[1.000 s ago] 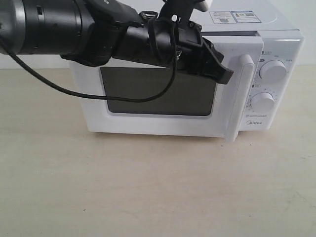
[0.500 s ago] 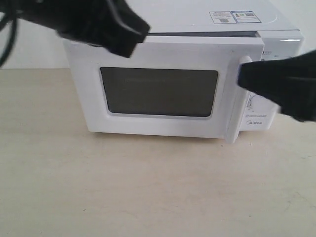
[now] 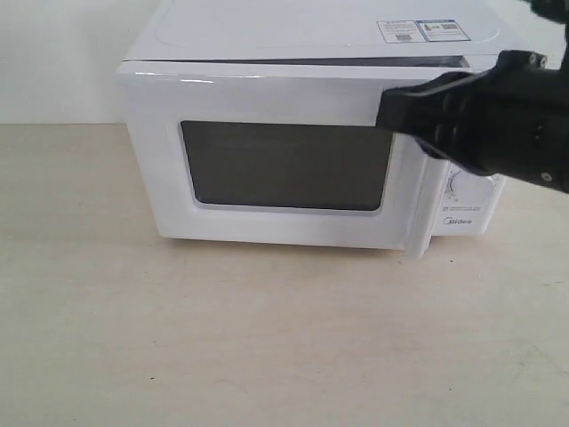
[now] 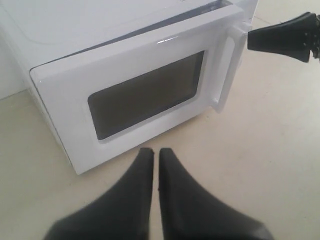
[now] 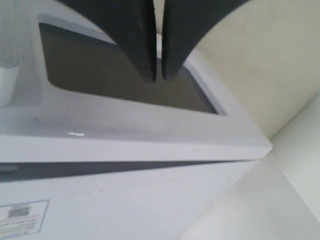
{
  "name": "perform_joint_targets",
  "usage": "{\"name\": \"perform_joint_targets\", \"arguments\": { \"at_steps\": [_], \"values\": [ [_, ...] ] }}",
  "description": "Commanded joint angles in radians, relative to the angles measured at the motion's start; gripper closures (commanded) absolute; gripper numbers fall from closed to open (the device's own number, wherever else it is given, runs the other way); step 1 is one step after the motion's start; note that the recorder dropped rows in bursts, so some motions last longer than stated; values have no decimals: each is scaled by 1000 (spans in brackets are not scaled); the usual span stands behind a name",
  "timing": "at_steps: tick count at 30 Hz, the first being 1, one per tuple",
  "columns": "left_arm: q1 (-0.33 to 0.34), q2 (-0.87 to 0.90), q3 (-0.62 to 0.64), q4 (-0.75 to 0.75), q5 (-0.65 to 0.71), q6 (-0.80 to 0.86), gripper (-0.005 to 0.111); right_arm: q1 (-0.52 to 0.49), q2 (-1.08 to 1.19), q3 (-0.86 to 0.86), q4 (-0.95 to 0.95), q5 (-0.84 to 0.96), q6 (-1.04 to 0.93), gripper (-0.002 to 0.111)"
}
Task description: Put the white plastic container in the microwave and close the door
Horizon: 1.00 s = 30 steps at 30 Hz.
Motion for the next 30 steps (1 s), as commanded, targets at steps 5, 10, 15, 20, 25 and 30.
{"name": "perform_joint_targets", "arguments": {
  "at_steps": [5,10,15,20,25,30],
  "values": [
    [2,-111,86,15,1,-40,102,-29,9,2,21,-7,-6,108],
    [2,-111,93,101,-5,-141,102,-18,2,2,21,-2,-14,108],
    [2,-113,93,132,-3,-186,102,-18,38,2,21,-19,-21,108],
    [2,-113,93,130,18,-189,102,-18,39,2,21,-43,-23,108],
    [2,-113,93,128,24,-191,102,-18,41,2,21,-54,-44,108],
    [2,-113,93,128,24,-191,102,-18,83,-3,28,-68,-64,108]
  ]
}}
